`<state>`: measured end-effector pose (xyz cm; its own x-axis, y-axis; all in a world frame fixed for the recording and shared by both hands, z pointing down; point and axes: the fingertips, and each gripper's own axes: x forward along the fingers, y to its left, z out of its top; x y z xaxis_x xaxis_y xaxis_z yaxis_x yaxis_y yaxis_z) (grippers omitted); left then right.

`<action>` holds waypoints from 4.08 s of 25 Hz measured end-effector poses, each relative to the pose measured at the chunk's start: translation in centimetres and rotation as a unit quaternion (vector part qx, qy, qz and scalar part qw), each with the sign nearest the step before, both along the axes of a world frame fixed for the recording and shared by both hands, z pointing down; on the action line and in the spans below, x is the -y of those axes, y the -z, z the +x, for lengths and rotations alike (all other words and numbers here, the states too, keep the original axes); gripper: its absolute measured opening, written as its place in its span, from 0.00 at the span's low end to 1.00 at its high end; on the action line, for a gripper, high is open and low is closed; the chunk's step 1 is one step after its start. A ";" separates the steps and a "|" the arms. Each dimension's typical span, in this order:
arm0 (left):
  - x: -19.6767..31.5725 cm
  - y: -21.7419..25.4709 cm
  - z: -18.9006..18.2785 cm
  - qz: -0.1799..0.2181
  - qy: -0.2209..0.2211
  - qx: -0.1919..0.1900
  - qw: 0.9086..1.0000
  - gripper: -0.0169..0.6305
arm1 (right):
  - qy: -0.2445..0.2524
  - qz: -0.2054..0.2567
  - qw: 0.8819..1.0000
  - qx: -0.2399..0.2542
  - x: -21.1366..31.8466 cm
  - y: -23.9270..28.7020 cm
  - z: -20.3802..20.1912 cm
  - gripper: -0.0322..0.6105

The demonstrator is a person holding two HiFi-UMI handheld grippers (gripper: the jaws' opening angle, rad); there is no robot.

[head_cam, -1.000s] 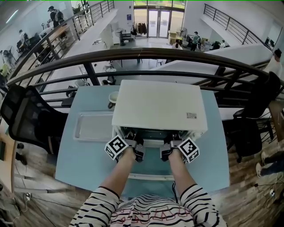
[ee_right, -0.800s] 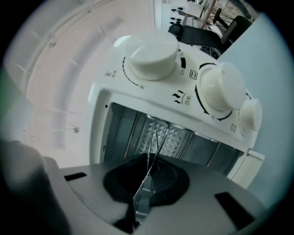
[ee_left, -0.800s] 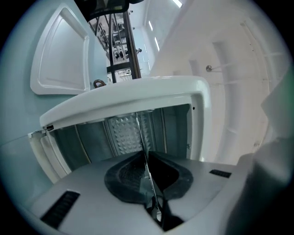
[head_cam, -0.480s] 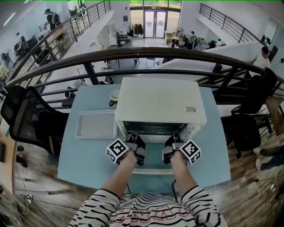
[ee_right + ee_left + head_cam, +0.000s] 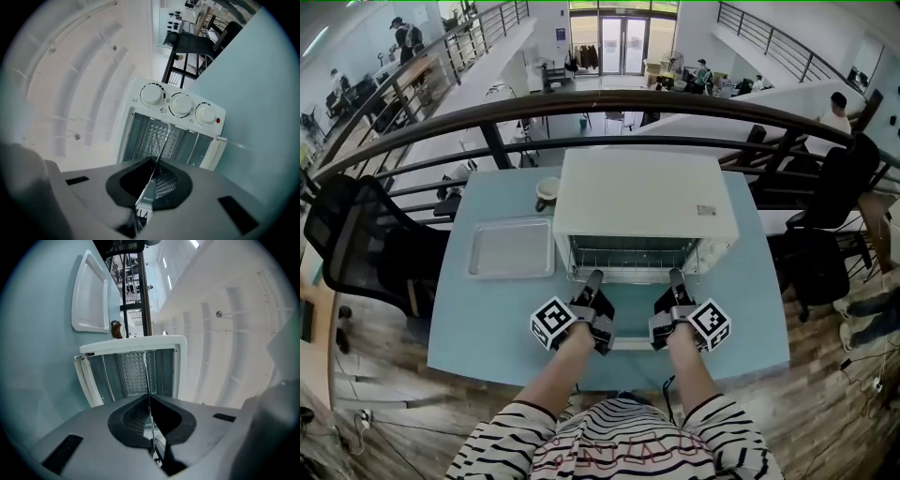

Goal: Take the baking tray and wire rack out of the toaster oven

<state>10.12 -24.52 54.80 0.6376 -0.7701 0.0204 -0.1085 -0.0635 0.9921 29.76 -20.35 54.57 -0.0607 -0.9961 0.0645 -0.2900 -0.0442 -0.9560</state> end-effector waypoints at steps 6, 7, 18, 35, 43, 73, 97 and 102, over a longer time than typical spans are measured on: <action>-3.0 -0.4 -0.5 -0.007 -0.009 -0.011 1.000 0.07 | -0.011 0.003 1.000 0.013 -3.3 -0.5 -0.6 0.10; -3.5 -0.4 -0.6 -0.009 -0.009 -0.013 1.000 0.07 | -0.012 0.003 1.000 0.013 -3.8 -0.5 -0.7 0.10; -8.3 -0.3 -2.5 -0.011 -0.025 -0.043 0.999 0.07 | -0.028 0.010 0.999 0.023 -9.4 -0.1 -2.8 0.09; -15.0 -0.8 -9.5 -0.005 -0.060 -0.065 0.996 0.06 | -0.045 0.000 0.999 0.021 -17.4 -1.5 -10.4 0.09; -17.9 -2.3 -17.2 -0.015 -0.031 -0.037 0.999 0.06 | -0.011 -0.009 1.000 0.020 -19.3 -2.8 -17.4 0.09; -12.8 -10.7 -37.9 -0.114 0.109 0.011 0.987 0.07 | 0.176 -0.141 0.974 0.037 -9.1 -11.7 -37.7 0.09; -9.2 -14.9 -38.9 -0.200 -0.037 0.105 0.973 0.22 | 0.312 -0.284 0.907 -0.001 -7.6 -16.4 -40.5 0.17; -9.2 -14.4 -38.9 -0.199 -0.098 0.164 0.961 0.36 | 0.394 -0.288 0.873 -0.008 -7.8 -15.6 -41.3 0.34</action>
